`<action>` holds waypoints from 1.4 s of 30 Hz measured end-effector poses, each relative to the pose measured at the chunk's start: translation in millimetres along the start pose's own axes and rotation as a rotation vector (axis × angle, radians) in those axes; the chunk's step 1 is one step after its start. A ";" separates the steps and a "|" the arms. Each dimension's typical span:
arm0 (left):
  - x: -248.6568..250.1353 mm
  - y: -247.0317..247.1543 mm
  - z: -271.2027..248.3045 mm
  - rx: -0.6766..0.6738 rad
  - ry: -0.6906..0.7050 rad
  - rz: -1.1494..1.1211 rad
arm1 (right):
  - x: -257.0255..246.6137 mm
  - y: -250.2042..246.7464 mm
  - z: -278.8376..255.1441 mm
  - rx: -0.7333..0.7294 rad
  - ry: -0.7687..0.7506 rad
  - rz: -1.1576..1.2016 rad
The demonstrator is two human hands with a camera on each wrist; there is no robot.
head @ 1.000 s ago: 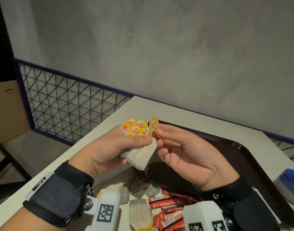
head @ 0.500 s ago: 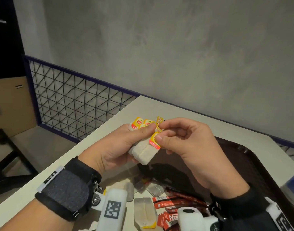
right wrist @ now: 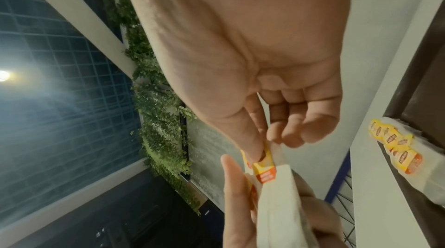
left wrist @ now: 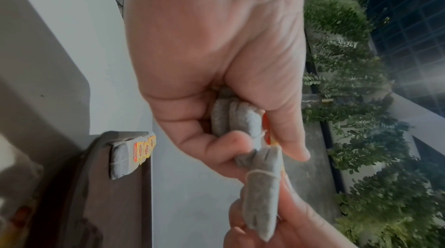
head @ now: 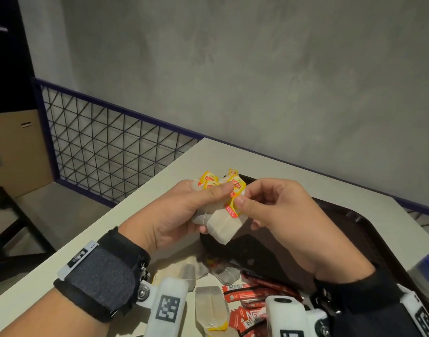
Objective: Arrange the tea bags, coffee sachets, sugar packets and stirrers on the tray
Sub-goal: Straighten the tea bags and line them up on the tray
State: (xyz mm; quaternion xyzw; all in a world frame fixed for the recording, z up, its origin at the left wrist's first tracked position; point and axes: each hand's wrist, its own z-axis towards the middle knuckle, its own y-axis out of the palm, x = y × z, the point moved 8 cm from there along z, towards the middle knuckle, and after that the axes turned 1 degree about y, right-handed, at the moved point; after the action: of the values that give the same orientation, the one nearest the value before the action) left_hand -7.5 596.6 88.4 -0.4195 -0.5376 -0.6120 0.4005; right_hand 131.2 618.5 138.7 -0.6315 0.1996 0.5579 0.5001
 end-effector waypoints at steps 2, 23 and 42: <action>0.1 -3.7 0.5 0.016 0.010 0.024 | 4.2 2.3 1.5 -0.024 0.027 0.051; 10.5 -22.7 1.8 0.249 0.106 -0.118 | -0.4 -24.0 4.2 0.133 -0.060 -0.020; -1.4 3.3 2.6 0.093 0.099 0.091 | 1.3 -20.7 5.2 0.132 0.006 0.418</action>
State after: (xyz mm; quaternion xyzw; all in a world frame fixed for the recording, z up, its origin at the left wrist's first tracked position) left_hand -3.7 598.9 88.3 -0.3937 -0.5253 -0.5877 0.4729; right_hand 145.7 632.1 146.6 -0.5441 0.3637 0.6332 0.4132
